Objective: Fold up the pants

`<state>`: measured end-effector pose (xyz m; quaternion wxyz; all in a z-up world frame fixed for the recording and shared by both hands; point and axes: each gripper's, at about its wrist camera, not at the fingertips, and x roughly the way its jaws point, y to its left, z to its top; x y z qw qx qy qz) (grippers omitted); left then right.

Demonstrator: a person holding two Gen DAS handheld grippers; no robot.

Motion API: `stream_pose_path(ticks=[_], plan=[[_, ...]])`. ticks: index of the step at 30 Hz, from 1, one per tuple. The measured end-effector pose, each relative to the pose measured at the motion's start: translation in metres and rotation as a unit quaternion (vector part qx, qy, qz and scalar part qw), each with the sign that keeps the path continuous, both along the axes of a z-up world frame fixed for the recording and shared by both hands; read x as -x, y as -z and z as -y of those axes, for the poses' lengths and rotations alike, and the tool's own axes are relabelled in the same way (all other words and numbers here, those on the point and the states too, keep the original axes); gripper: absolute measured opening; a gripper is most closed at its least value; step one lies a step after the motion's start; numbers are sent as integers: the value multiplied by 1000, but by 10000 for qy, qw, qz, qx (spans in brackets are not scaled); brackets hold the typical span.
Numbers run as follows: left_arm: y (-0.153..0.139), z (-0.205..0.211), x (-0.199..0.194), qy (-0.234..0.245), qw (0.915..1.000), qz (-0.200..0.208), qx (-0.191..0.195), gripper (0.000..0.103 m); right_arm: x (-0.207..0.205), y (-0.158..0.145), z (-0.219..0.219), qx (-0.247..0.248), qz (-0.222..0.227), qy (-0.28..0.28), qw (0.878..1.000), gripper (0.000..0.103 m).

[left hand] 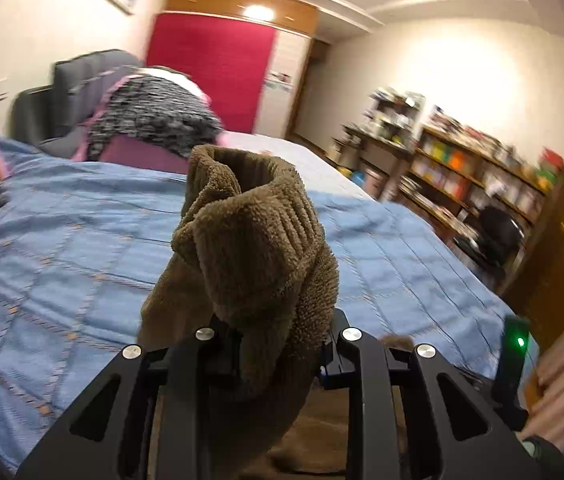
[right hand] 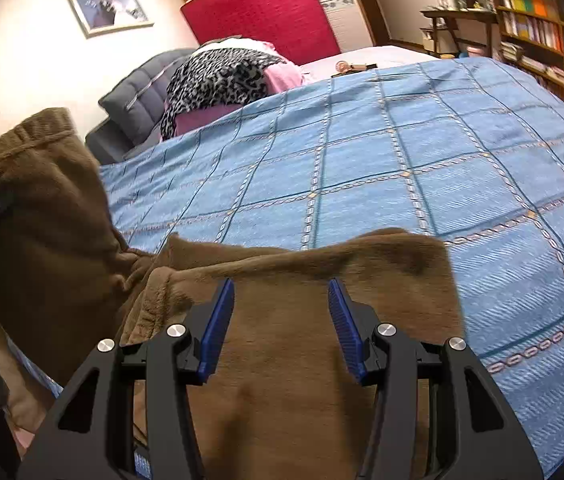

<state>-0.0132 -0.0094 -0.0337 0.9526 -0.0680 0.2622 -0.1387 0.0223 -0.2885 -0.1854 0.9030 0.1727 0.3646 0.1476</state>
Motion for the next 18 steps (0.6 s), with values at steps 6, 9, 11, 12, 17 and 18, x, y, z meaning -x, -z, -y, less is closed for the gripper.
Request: stream_pose_path(ticks=[6,9,11,12,17,18], plan=[[16,74,-2,722,9967,-219,-313,25,7,5,31,-222,-38,301,9993,50],[30,108,-6,999,9928,-347,-568,25,10,11,43,-355,-87,412,9985,50],[42,126,-9,1149,9898,-447,-707,25,12,12,50,-389,-99,480,9980,50],[47,132,-8,1215,9885,-491,-760,25,13,13,53,-402,-103,504,9979,50],[73,167,-16,1497,9803,-738,-1054,26,14,17,66,-458,-139,644,9968,50],[78,170,-17,1552,9783,-816,-1105,27,14,18,68,-471,-153,676,9965,50]])
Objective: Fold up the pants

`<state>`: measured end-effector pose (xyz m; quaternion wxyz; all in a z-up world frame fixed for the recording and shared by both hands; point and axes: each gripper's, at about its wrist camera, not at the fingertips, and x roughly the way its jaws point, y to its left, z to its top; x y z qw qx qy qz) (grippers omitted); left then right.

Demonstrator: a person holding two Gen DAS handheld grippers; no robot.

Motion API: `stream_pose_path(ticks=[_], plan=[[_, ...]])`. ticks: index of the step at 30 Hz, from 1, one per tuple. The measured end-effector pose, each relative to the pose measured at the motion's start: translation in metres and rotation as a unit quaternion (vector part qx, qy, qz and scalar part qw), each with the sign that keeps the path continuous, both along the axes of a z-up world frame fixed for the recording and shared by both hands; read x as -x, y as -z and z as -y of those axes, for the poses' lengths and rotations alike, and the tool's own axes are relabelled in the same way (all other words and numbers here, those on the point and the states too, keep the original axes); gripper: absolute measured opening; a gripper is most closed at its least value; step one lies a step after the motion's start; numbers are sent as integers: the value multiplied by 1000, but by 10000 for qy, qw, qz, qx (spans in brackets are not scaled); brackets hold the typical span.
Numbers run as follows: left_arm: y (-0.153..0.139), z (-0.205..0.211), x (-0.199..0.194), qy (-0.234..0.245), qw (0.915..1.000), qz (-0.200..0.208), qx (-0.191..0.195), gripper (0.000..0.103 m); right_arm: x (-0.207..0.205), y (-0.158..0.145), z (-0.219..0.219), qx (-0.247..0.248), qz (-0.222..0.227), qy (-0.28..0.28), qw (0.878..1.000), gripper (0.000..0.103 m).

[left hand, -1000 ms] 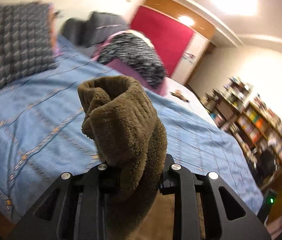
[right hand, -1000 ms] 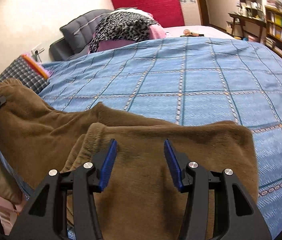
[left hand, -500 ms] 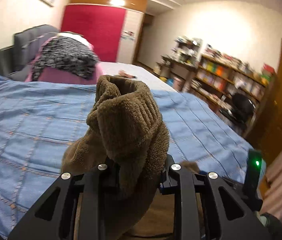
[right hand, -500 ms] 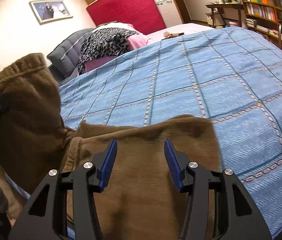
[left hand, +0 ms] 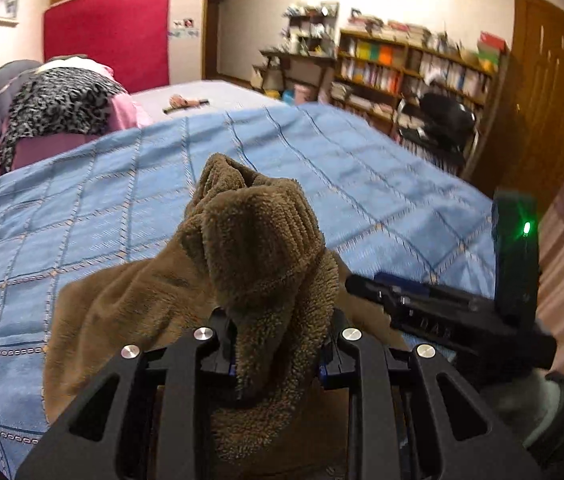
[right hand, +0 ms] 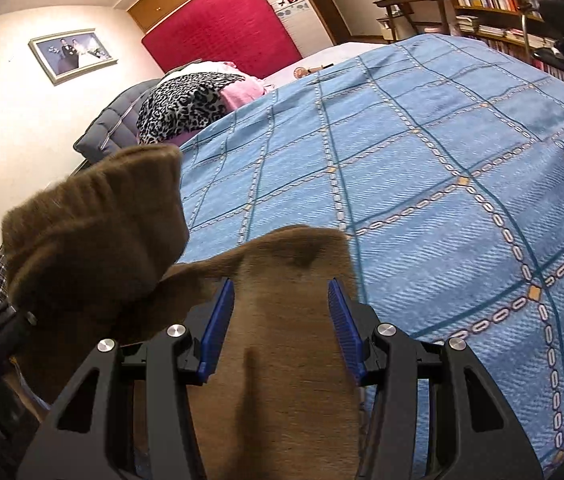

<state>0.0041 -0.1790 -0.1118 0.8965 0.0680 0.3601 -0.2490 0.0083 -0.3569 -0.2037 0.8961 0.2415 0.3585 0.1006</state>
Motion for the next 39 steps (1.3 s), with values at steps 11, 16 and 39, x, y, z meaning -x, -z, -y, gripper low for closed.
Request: stream_pose_path(ticks=[11,16,39], plan=[[7,-7,6,607,9953,-553,514,59,5,2,17,-8,-13,165,9999,50],[1,-46,-4,129,9932,-736,898,59,14,-5,19,-283,-24,-12,9996,50],[1,-118,-16,-576,9847,-860,1404,66,31,-55,-27,-736,169,-1531,9853,26]])
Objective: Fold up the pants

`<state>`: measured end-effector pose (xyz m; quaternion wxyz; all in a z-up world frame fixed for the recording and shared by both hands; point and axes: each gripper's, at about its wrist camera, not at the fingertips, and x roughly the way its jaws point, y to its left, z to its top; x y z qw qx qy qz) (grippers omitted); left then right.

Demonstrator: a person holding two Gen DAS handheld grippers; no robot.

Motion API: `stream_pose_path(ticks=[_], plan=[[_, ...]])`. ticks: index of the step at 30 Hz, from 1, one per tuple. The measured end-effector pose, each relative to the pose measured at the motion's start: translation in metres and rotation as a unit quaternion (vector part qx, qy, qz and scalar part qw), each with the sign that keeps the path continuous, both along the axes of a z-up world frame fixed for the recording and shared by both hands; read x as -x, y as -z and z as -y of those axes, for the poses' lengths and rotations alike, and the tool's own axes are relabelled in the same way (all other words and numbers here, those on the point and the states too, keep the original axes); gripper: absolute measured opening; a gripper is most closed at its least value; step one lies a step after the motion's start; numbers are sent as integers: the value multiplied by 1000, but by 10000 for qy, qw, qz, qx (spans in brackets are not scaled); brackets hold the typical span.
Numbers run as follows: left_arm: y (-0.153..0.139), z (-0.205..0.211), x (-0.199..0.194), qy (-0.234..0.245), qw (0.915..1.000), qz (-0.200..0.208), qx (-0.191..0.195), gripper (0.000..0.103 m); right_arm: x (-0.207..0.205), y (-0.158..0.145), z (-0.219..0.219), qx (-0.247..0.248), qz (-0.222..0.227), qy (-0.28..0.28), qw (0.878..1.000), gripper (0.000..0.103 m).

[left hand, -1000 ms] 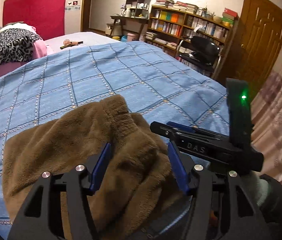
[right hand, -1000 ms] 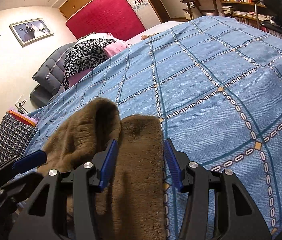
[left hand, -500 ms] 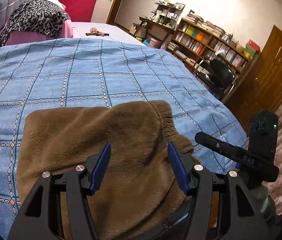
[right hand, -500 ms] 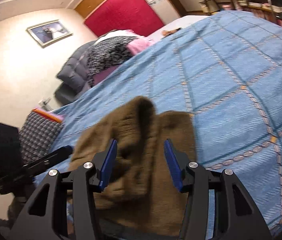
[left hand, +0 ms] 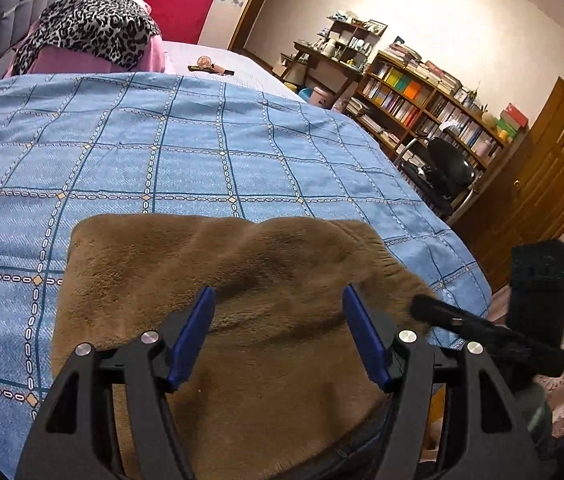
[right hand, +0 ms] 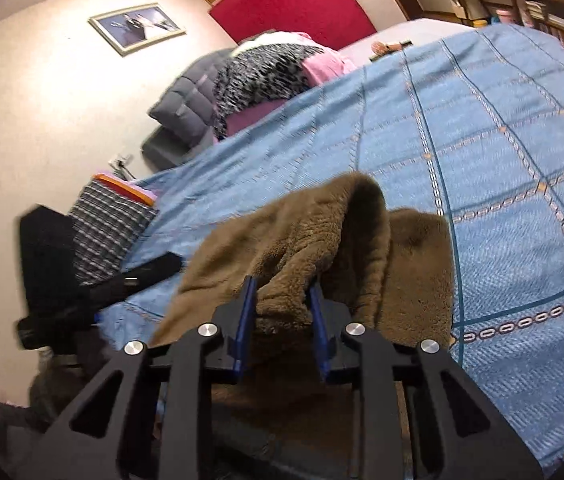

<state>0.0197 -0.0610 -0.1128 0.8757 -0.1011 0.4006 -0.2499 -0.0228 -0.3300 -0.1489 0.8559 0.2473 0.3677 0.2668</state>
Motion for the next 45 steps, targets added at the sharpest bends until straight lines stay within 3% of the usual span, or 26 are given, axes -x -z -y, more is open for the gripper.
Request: stream_pose_path(ticks=[3,8,11,13,14,15,27,30,32,40,42,45], plan=[[0,2,3,97,9999,24,16,66,10,-2,7,-38,-163,-7,9999,26],[13,21,10,552,9983,-144,-131,68,13,42,10,20,-893,138,9959,26],[29,36,19,929,9946,-300,-360,68,14,48,10,58,-892,212,9958,27],[42,47,24,1129,9912,-381,-574,68,14,45,11,131,-883,279,9956,41],[46,50,26,1162,9903,-380,-657,71,13,44,12,182,-880,333,9954,57],[49,52,27,1179,9899,-364,-703,72,13,44,15,183,-880,389,9952,59],[49,47,25,1128,9911,-338,-619,73,-21,71,6,-784,-1424,148,9866,58],[48,46,24,1102,9915,-328,-604,74,-21,59,4,-718,-1212,136,9899,42],[45,46,23,1077,9922,-317,-543,74,-22,47,4,-709,-1033,133,9920,38],[6,42,26,1077,9938,196,-181,74,-3,-10,37,-509,-181,489,9973,35],[9,43,25,1144,9931,154,-199,74,0,-7,50,-367,-229,609,9972,35],[31,42,24,1181,9921,-155,-391,74,1,26,59,-389,-735,673,9943,35]])
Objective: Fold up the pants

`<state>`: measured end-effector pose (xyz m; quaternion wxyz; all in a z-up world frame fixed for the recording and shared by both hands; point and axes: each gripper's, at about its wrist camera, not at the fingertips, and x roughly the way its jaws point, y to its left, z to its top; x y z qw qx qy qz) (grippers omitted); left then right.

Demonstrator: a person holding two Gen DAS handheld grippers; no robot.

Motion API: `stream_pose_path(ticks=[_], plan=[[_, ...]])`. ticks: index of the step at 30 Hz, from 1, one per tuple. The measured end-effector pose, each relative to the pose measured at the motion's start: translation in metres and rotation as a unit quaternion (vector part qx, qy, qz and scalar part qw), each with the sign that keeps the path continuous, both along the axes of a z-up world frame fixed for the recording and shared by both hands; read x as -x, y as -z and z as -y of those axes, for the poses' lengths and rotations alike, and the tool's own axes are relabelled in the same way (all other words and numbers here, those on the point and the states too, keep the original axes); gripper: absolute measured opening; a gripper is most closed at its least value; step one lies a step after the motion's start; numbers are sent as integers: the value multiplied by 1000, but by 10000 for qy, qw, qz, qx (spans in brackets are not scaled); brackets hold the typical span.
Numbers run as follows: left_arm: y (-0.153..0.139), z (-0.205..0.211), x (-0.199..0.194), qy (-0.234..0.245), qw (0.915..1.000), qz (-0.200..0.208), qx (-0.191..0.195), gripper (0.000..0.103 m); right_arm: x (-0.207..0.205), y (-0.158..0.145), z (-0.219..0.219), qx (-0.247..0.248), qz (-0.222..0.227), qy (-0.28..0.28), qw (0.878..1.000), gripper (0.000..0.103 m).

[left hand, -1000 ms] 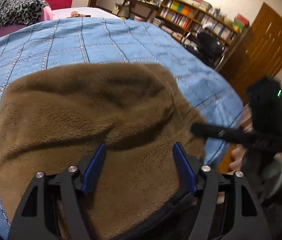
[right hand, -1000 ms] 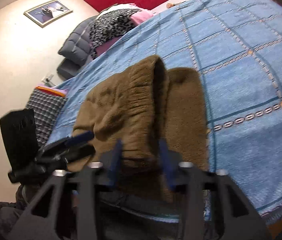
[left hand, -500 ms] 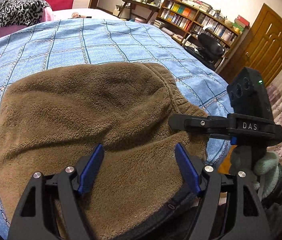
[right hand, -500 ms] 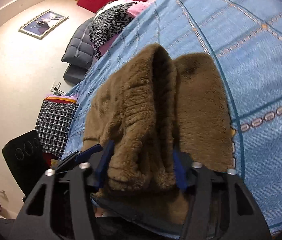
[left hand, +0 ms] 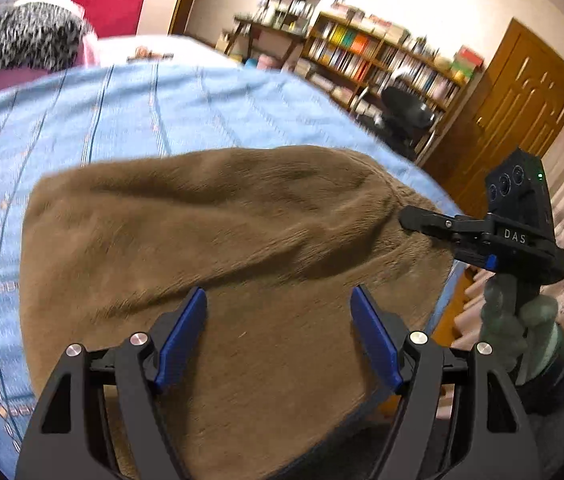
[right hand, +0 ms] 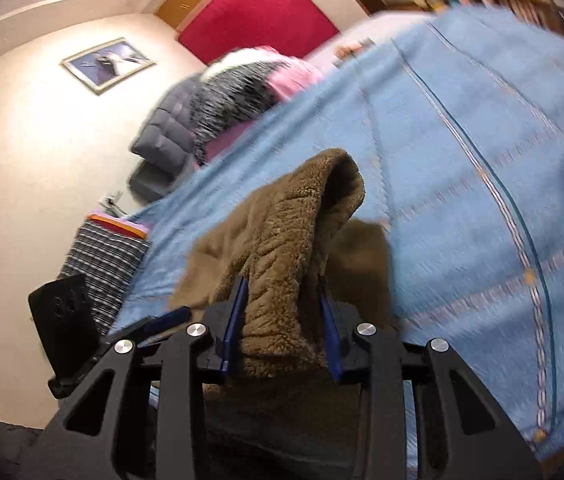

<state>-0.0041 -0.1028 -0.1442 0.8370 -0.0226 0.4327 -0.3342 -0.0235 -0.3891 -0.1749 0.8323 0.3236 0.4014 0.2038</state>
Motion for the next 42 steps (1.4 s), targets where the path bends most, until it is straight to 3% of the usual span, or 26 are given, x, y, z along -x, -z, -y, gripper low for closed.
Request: stream_pose_path(ticks=[3,5,8,12,16,20,24,29,32,36,42], plan=[[18,-5,2,44,9997,-151,-170,74,0,38,-6,125,-409,-50,9991,36],[18,-6,10,116,9995,40,-295,74,2,41,-6,119,-354,12,9993,38],[17,-8,17,153,9989,168,-403,74,3,25,-2,355,-132,105,9992,42],[14,-17,23,86,9989,203,-416,74,9,-6,-1,1209,341,455,9910,48],[10,-26,31,19,9988,234,-433,74,1,-30,-19,1337,817,361,9870,48],[12,-32,38,68,9985,248,-488,74,-20,-34,-51,1383,960,-72,9857,48],[19,-35,39,77,9990,204,-395,74,-46,-23,-65,1586,924,-236,9827,48],[29,-41,43,234,9990,319,-231,74,-70,28,-63,1695,348,-130,9848,48],[33,-39,46,362,9981,454,-227,74,-64,47,-64,1823,618,-67,9813,48],[28,-35,44,373,9980,424,-292,74,-65,47,-65,1848,607,-30,9809,48],[0,-42,20,-29,9991,412,-53,74,-45,17,-65,1969,771,70,9774,48]])
